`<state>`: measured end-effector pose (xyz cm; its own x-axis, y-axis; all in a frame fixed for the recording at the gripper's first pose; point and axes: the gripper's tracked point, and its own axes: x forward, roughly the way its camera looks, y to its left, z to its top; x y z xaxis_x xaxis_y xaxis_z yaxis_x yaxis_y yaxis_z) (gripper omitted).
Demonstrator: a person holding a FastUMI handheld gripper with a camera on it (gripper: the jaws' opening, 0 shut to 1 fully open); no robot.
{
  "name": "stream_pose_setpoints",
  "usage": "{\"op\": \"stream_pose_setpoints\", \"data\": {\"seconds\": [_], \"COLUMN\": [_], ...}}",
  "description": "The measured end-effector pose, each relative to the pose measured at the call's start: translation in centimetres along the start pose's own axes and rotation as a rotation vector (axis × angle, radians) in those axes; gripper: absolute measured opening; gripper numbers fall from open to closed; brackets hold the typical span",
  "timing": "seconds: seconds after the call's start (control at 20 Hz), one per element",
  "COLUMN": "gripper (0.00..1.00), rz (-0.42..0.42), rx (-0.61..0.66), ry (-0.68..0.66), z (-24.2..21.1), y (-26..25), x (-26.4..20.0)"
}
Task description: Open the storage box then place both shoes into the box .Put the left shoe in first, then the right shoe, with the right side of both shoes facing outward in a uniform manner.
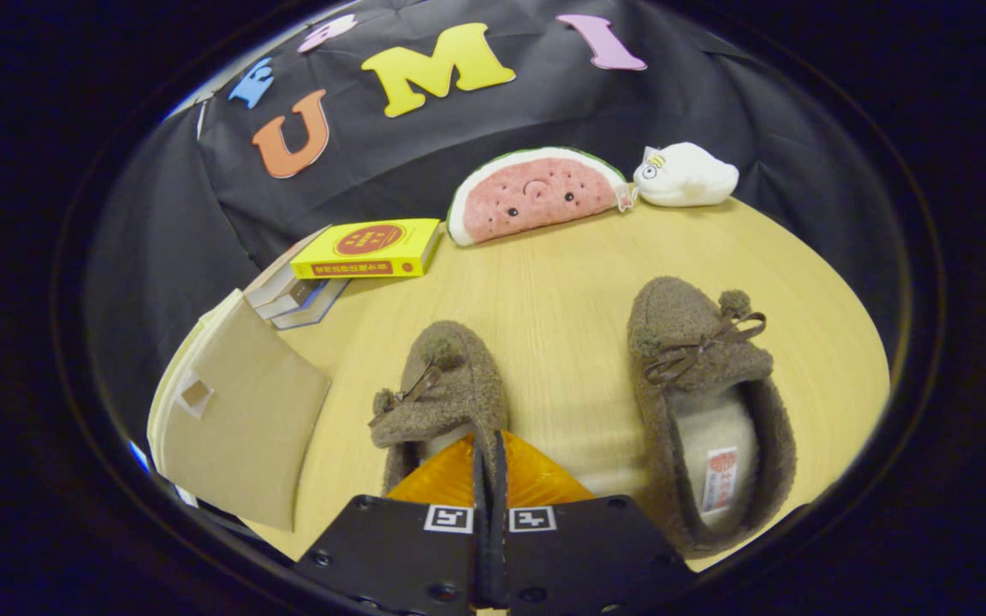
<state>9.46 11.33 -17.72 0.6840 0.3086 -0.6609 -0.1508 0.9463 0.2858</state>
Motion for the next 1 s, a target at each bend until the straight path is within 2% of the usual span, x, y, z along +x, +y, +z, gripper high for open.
{"op": "stream_pose_setpoints", "data": {"seconds": [0.2,0.45,0.8,1.0], "gripper": [0.01,0.01,0.01,0.01], "rz": [0.022,0.007,0.056,0.091], "rx": [0.055,0.103,0.159,0.142], "ry": [-0.024,-0.074,-0.184,-0.211], "z": [0.6,2.4,6.9,7.9], "y": [0.9,3.0,11.2,16.5], "x": [-1.8,-4.9,-10.5,-12.4]}}
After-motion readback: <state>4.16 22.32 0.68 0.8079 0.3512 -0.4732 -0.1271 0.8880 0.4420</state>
